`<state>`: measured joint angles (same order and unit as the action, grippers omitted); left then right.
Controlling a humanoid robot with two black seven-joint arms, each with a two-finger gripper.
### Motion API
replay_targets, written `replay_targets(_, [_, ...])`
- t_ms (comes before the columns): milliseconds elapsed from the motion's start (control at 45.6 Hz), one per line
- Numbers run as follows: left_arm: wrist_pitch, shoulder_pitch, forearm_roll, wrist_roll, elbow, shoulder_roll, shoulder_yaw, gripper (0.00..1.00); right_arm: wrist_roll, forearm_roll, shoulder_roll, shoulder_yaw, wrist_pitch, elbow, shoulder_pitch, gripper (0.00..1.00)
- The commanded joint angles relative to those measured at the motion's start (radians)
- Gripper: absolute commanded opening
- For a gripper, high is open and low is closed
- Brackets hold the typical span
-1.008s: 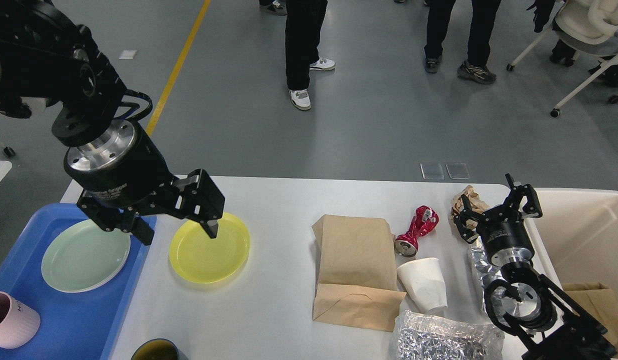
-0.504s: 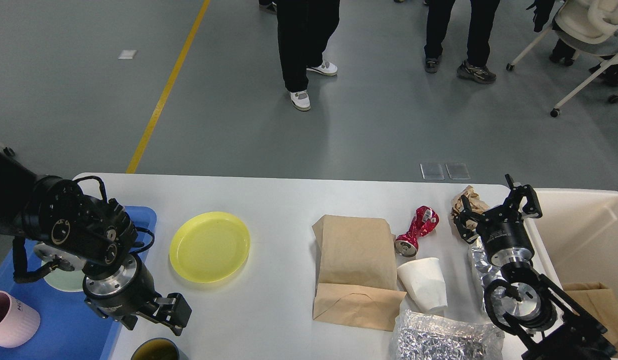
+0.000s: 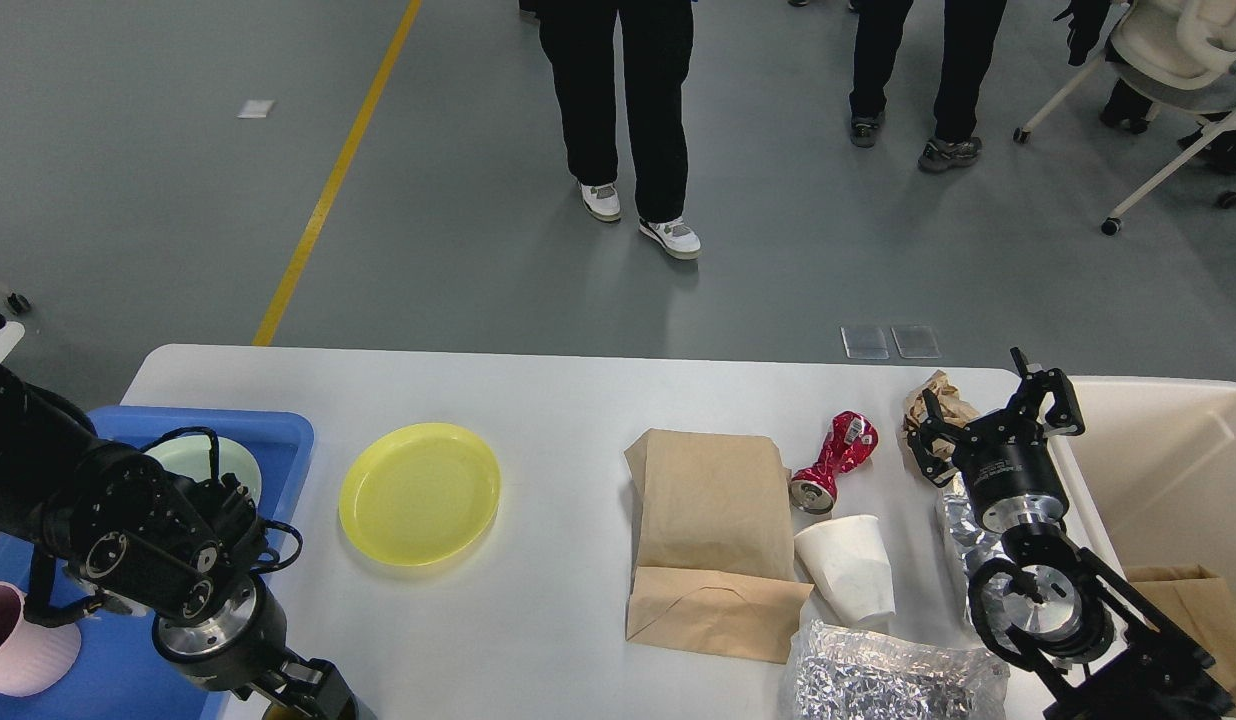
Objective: Tidy desktop
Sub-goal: 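Lower the left gripper and grasp the dark green cup, then carry the dark green cup onto the blue tray beside the pink cup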
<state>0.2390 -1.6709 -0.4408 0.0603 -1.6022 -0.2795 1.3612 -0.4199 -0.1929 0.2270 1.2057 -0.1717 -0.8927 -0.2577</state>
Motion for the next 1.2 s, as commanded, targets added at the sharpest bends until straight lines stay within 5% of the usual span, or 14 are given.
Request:
replay_targets(0, [-0.018,0.051,-0.003,0.001,0.018,0.014,-0.010,0.83,0.000,0.000,0.000,0.000,0.000,0.000,0.000,1.00])
replay_targets(131, [-0.038,0.117,-0.003,-0.001,0.053,0.026,-0.004,0.80,0.000,0.001,0.000,0.000,0.000,0.000,0.000,1.00])
replay_targets(548, [-0.020,0.125,0.019,-0.010,0.090,0.025,0.004,0.21,0.001,0.000,0.000,0.000,0.000,0.000,0.000,1.00])
replay_targets(832, [-0.023,0.132,0.030,-0.057,0.114,0.026,0.001,0.00,0.000,0.000,0.000,0.000,0.000,0.000,0.000,1.00])
replay_targets(1183, [-0.004,0.114,0.068,-0.073,0.116,0.013,0.001,0.00,0.000,0.000,0.000,0.000,-0.002,0.000,0.000,1.00])
